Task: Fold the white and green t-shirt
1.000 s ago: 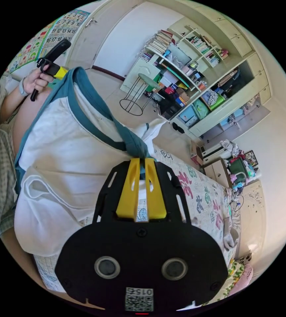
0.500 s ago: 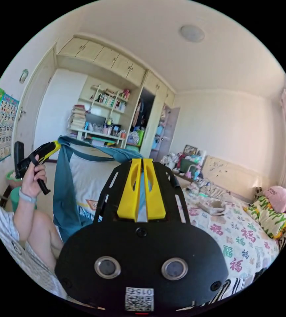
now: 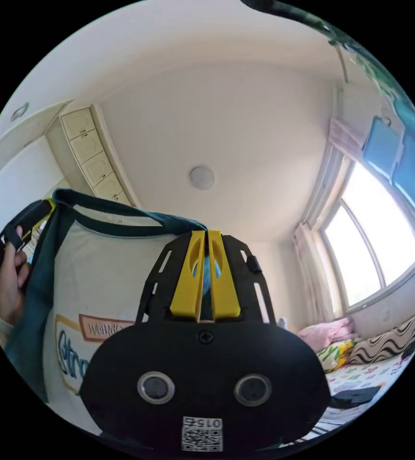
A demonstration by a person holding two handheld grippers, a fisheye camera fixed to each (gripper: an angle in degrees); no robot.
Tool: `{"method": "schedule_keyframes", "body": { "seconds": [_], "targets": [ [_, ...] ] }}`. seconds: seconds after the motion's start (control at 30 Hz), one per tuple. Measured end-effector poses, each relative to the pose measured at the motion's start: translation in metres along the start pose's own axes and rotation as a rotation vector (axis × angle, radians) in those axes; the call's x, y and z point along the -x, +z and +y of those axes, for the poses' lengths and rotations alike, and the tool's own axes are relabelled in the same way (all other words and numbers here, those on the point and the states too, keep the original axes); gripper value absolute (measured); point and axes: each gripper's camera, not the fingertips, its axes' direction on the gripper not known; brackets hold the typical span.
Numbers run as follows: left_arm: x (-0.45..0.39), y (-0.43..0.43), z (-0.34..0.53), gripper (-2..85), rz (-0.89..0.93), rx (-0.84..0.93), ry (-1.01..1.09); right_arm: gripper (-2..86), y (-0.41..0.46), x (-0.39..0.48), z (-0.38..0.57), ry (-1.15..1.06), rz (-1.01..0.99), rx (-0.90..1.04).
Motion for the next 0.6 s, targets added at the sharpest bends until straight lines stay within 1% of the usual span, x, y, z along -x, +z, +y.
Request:
{"method": "schedule_keyframes", "body": {
  "seconds": [0.13,0.3,0.4,0.5,0.57,0.6],
  "targets": [
    [-0.025,0.026,-0.003,-0.8,0.003,-0.055,0.118,-1.0,0.017,-0.013,-0.018,-0.120,0.057,-0.037],
    [-0.036,0.081,0.033,-0.8,-0.009,0.002,0.253,-1.0,0.071,-0.030,-0.002,-0.219,0.093,0.028],
    [-0.030,0.125,0.087,-0.8,-0.029,0.094,0.301,-1.0,0.119,-0.038,0.033,-0.259,0.129,0.112],
    [-0.014,0.174,0.165,-0.8,-0.035,0.226,0.320,-1.0,0.180,-0.045,0.087,-0.306,0.167,0.239],
    [0.002,0.214,0.246,-0.8,-0.056,0.350,0.352,-0.9,0.236,-0.050,0.147,-0.363,0.195,0.381],
    [0.006,0.224,0.269,-0.7,-0.059,0.385,0.364,-0.9,0.251,-0.051,0.165,-0.379,0.200,0.420]
  ]
}}
